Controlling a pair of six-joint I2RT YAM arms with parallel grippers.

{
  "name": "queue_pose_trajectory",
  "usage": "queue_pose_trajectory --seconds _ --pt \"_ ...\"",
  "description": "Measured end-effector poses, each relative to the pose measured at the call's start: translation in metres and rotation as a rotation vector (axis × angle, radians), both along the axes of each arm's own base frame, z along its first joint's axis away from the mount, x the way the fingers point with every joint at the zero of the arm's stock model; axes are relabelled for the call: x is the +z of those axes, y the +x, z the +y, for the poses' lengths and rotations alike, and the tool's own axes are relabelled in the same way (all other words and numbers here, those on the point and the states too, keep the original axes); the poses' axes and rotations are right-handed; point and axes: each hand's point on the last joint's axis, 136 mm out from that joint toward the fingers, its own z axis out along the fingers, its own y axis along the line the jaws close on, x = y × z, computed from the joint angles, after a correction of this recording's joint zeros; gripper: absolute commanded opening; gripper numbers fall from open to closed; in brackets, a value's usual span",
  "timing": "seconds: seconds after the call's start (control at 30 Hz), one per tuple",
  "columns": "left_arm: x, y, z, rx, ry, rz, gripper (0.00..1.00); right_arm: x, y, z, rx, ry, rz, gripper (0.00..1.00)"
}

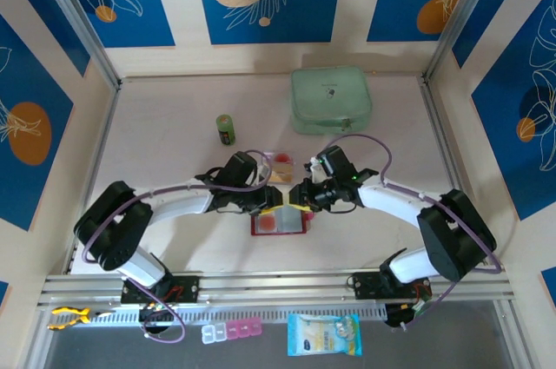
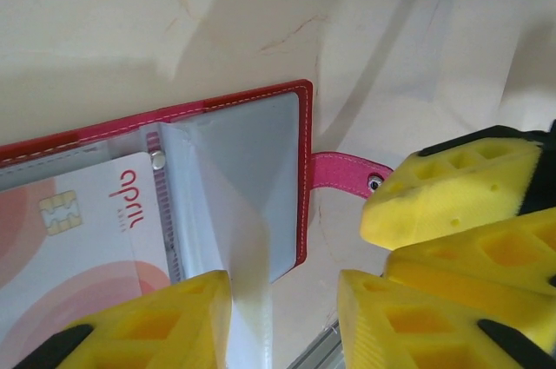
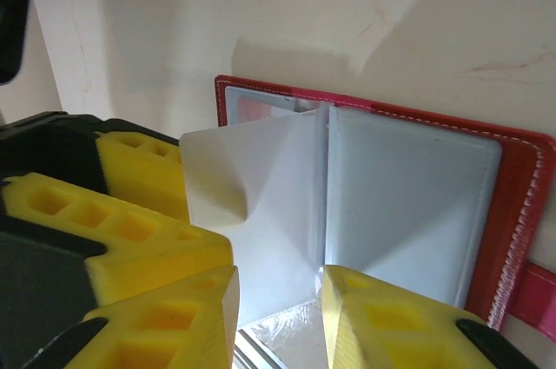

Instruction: Take the credit cards out of the card holder

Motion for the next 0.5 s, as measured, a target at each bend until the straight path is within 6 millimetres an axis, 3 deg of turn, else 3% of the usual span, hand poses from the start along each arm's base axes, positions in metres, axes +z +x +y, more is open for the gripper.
queue_pose_trajectory --seconds 0.5 --pt "-0.009 0.003 -0.031 -0.054 -0.003 0.011 0.44 0.016 0.001 -0.028 -0.069 -0.025 -0.05 0.34"
